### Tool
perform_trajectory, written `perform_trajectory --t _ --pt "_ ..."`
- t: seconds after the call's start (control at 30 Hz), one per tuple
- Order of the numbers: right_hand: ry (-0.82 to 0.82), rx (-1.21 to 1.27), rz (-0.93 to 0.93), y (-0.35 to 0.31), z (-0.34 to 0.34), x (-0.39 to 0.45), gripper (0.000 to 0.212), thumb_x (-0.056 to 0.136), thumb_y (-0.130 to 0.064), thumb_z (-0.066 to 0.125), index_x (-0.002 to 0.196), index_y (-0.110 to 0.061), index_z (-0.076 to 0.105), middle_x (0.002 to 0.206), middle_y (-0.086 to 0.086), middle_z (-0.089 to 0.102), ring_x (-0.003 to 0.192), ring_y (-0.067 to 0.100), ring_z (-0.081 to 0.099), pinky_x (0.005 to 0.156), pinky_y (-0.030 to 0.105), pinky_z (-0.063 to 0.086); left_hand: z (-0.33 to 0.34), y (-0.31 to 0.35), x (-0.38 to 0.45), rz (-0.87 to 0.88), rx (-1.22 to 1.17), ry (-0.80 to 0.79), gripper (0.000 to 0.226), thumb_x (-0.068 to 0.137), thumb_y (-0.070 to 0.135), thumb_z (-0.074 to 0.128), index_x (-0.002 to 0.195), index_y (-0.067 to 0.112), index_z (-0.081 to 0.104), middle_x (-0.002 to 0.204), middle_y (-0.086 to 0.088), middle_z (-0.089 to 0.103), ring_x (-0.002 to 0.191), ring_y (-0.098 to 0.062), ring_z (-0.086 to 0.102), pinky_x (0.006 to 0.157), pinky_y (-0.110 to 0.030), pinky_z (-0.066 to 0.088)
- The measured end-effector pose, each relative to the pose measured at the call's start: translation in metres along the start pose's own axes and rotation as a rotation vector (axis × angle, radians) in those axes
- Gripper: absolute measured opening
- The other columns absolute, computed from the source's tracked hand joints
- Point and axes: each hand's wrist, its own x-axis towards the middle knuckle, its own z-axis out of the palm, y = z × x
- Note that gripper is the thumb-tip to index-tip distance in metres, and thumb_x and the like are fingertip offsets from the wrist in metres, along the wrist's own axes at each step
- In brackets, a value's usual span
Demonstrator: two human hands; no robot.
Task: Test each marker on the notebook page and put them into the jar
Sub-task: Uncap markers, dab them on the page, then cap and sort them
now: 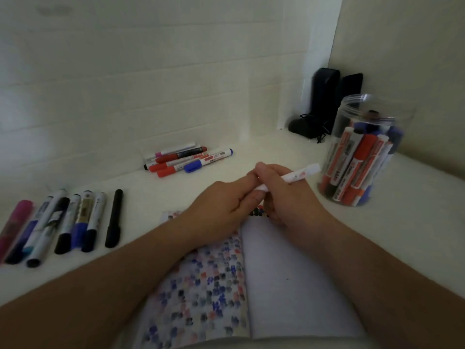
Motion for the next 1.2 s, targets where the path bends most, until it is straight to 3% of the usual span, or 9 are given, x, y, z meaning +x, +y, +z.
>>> perform_trajectory --t 0.1,0.27,0.4,0.47,0.57,0.67,0.8,1.03,1.2 --pt "0.030 0.042 0.059 -0.003 0.002 -0.001 0.025 0.104 -0.029 0.058 0.082 -0.022 0.067 0.049 -0.009 0.049 0.043 0.005 0.043 0.041 0.019 0.033 -0.001 -0.006 0.001 -0.007 -0.025 -0.013 0.041 0.105 0.052 0.034 0.144 0.046 0.044 0.084 0.007 0.070 0.065 -0.009 0.062 0.068 -0.033 0.052" --pt "0.033 0.090 0.014 -0.008 0.003 -0.006 0.012 0.104 -0.015 0.057 0.102 -0.016 0.069 0.061 -0.005 0.067 0.050 0.006 0.061 0.045 0.016 0.044 -0.010 -0.012 0.001 -0.041 -0.117 -0.031 0.026 0.102 0.050 0.048 0.128 0.048 0.055 0.083 0.018 0.067 0.069 -0.005 0.061 0.064 -0.033 0.050" --pt "0.070 0.170 0.041 -0.007 -0.007 0.001 0.021 0.101 -0.012 0.053 0.082 -0.013 0.063 0.062 0.010 0.050 0.050 0.018 0.043 0.042 0.023 0.033 -0.020 -0.017 -0.003 -0.154 -0.156 -0.078 0.030 0.091 0.058 0.062 0.111 0.042 0.046 0.070 0.009 0.055 0.059 -0.007 0.049 0.059 -0.038 0.046" --pt "0.051 0.161 0.028 -0.006 -0.011 0.003 0.026 0.100 -0.011 0.054 0.075 -0.014 0.060 0.063 0.013 0.048 0.051 0.020 0.041 0.043 0.025 0.031 -0.024 -0.020 -0.007 -0.150 -0.043 -0.156 0.034 0.084 0.057 0.069 0.107 0.043 0.049 0.082 0.010 0.054 0.071 -0.007 0.051 0.068 -0.041 0.053" --pt "-0.044 0.127 0.004 -0.004 -0.011 -0.001 0.024 0.096 -0.009 0.064 0.073 -0.013 0.056 0.060 0.011 0.045 0.050 0.018 0.037 0.043 0.024 0.030 -0.023 -0.020 -0.010 -0.140 0.110 -0.266 0.036 0.079 0.064 0.069 0.108 0.047 0.056 0.095 0.013 0.049 0.093 -0.004 0.047 0.078 -0.032 0.048" --pt "-0.062 -0.129 -0.074 -0.001 -0.007 -0.005 0.021 0.079 -0.007 0.071 0.067 -0.016 0.056 0.055 0.005 0.048 0.049 0.017 0.040 0.044 0.026 0.033 -0.023 -0.022 -0.010 -0.182 0.110 -0.292 0.044 0.076 0.069 0.069 0.113 0.049 0.056 0.104 0.017 0.044 0.108 -0.005 0.040 0.088 -0.032 0.043" --pt "-0.008 -0.439 -0.127 0.004 0.000 -0.005 0.025 0.079 0.001 0.073 0.065 -0.005 0.053 0.053 -0.001 0.051 0.049 0.010 0.043 0.044 0.021 0.034 -0.025 -0.029 -0.008 -0.180 0.070 -0.302 0.043 0.071 0.073 0.073 0.107 0.055 0.057 0.096 0.021 0.040 0.098 -0.008 0.034 0.086 -0.032 0.040" --pt "0.087 -0.481 -0.044 0.011 0.001 -0.002 0.028 0.080 -0.004 0.074 0.063 -0.008 0.051 0.058 0.018 0.063 0.049 0.020 0.054 0.047 0.030 0.043 -0.025 -0.032 -0.008 -0.200 0.048 -0.326 0.049 0.068 0.074 0.074 0.110 0.057 0.057 0.094 0.022 0.036 0.105 -0.009 0.035 0.091 -0.033 0.040" --pt "0.080 -0.449 -0.026 0.010 0.002 -0.002 0.026 0.079 -0.005 0.075 0.063 -0.007 0.054 0.057 0.017 0.066 0.050 0.025 0.058 0.050 0.034 0.047 -0.029 -0.027 -0.009 -0.219 0.052 -0.343 0.050 0.073 0.067 0.076 0.117 0.051 0.058 0.136 0.004 0.049 0.145 -0.016 0.029 0.105 -0.033 0.032"
